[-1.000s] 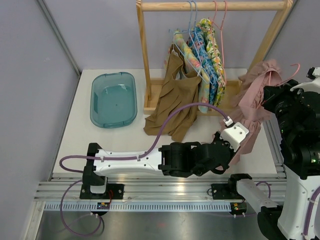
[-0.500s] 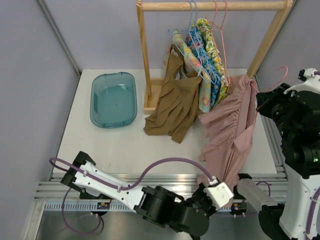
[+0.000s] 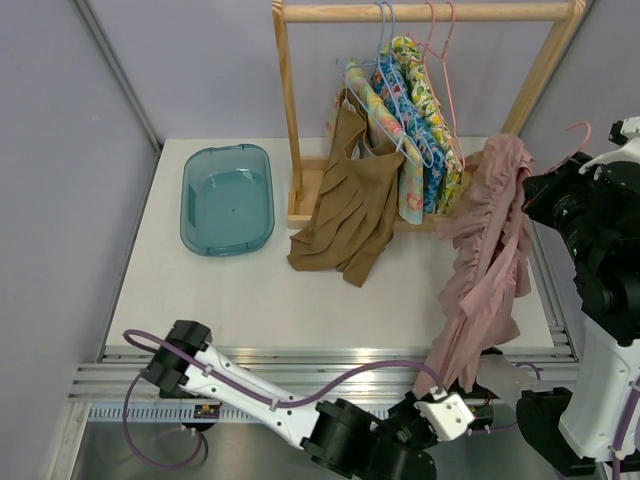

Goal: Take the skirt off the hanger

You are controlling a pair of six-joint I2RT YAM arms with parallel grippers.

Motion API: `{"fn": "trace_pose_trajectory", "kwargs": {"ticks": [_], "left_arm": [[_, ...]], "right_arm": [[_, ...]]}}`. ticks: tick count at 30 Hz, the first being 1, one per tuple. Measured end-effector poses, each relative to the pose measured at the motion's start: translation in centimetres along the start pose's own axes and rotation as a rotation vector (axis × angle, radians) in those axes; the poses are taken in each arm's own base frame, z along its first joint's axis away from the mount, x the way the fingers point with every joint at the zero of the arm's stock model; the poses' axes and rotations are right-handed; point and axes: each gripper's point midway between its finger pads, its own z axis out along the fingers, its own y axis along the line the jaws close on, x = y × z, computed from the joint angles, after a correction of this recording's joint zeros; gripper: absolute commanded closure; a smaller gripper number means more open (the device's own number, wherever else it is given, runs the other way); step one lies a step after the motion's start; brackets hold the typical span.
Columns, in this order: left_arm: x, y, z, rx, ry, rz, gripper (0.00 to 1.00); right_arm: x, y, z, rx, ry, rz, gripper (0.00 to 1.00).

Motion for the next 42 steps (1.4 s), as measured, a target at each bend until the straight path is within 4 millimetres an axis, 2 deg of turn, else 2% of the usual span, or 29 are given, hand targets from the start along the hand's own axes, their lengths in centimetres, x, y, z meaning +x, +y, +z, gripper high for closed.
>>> {"fn": "trace_pose_trajectory", "kwargs": {"ticks": [1,4,6,9,11,14,17,19,21,23,25,27,30,32,34,38,40,42], "left_arm": [[0.4,-0.1,0.4,-0.025,0.016,0.041,1.0],[0.3,-2.2,1.1,-0.039,0.05,0.123,1.0],[-1.5,-4.5,1.4,-0.034,0.043,0.156,1.0],[-6.0,-6.2,0.7,-0.032,-0.002,0.205,1.0],[-9.0,-6.4,-0.5,-0.014,-0.045,0.215,1.0],[-12.3,-5.5,-2.5,0.021,-0.099,0.237,1.0],[-13.9,-4.7,-3.8,0.061,-0.135,0.275,1.0],[-14.3,-4.7,-3.9,0.071,-0.149,0.287,1.0],[-13.6,-4.9,-3.4,0.065,-0.144,0.305,1.0],[-11.6,-4.7,-2.6,0.049,-0.11,0.336,1.0],[-7.7,-4.2,-1.3,0.023,-0.055,0.366,1.0],[-2.8,-2.6,-0.5,-0.005,0.021,0.409,1.0],[5.0,1.1,0.0,-0.053,0.139,0.476,1.0],[7.8,3.3,-0.4,-0.085,0.181,0.5,1.0],[8.0,4.6,-1.1,-0.116,0.183,0.472,1.0],[5.3,6.3,-2.7,-0.146,0.153,0.374,1.0],[3.8,8.2,-2.9,-0.185,0.156,0.345,1.0],[1.7,11.2,-2.3,-0.256,0.154,0.31,1.0]], "right_arm": [[-0.2,-0.3,0.0,0.018,-0.003,-0.001,1.0],[-1.3,-1.0,0.9,0.075,-0.052,0.007,1.0],[-1.7,-1.5,1.9,0.107,-0.095,0.015,1.0],[-0.5,-2.9,4.0,0.166,-0.124,0.021,1.0],[0.3,-3.5,5.4,0.197,-0.132,0.03,1.0],[1.1,-4.1,7.5,0.23,-0.155,0.05,1.0],[1.6,-4.4,9.0,0.248,-0.164,0.07,1.0],[1.4,-4.2,9.6,0.25,-0.169,0.081,1.0],[0.8,-3.9,9.8,0.243,-0.181,0.094,1.0],[-0.4,-3.2,9.6,0.227,-0.193,0.104,1.0],[-2.0,-2.3,8.9,0.201,-0.207,0.114,1.0],[-3.6,-1.3,7.7,0.167,-0.211,0.12,1.0],[-5.3,0.0,5.5,0.113,-0.202,0.127,1.0],[-5.6,0.7,4.2,0.078,-0.185,0.132,1.0],[-5.3,1.3,2.9,0.04,-0.156,0.14,1.0],[-4.0,3.1,0.4,-0.085,-0.093,0.178,1.0],[-2.9,4.6,-1.3,-0.189,-0.039,0.19,1.0],[-1.5,5.9,-3.0,-0.288,0.023,0.193,1.0]]}}
